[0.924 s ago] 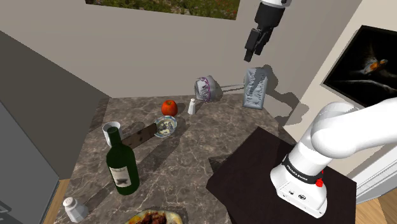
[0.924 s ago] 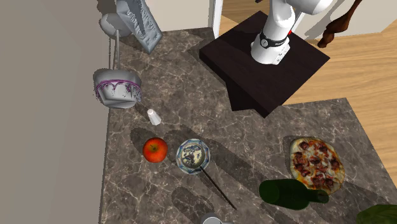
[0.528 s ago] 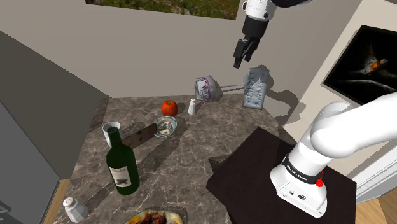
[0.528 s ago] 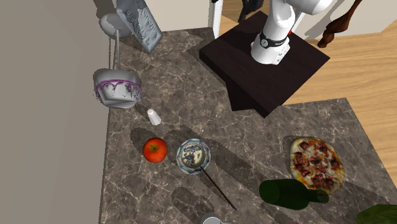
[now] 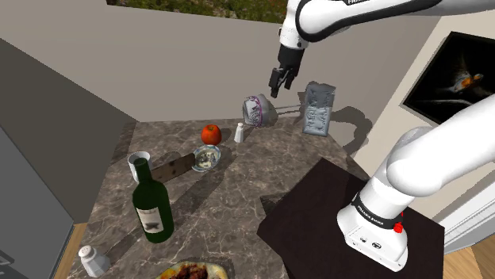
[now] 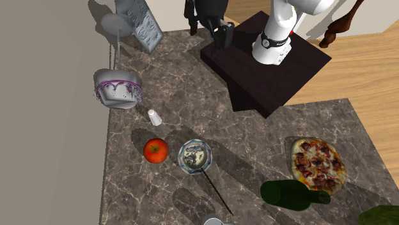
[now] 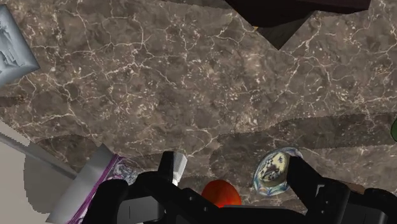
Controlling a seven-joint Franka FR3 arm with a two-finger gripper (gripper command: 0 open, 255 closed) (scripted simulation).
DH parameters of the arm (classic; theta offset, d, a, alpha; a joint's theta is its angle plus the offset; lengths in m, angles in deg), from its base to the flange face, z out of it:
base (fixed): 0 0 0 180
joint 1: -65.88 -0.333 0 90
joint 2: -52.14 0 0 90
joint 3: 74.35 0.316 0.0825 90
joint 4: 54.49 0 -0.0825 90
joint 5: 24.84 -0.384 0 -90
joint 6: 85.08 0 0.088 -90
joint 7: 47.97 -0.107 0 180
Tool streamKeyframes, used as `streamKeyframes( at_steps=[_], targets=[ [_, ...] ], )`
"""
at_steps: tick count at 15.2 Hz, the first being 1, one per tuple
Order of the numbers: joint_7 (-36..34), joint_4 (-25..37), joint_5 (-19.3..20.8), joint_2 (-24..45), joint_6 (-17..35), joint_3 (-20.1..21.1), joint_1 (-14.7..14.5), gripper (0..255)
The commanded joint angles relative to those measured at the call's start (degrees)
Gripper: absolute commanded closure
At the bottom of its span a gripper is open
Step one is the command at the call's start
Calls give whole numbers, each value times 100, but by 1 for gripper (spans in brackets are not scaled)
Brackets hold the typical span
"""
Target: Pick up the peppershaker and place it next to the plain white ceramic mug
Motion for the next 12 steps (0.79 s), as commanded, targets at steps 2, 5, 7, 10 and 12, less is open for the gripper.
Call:
streamKeyframes(
  at_steps=[2, 5, 7, 10, 12],
  targets=[
    [12, 41, 68, 567, 510, -40, 57, 0],
    [-1, 218, 133, 1198, 938, -65, 102, 0],
    [-11, 375, 177, 1629, 1195, -82, 130, 0],
    [-29, 666, 242, 2285, 1535, -109, 168, 0],
    [-40, 896, 283, 2727, 1730, -128, 189, 0]
  ],
)
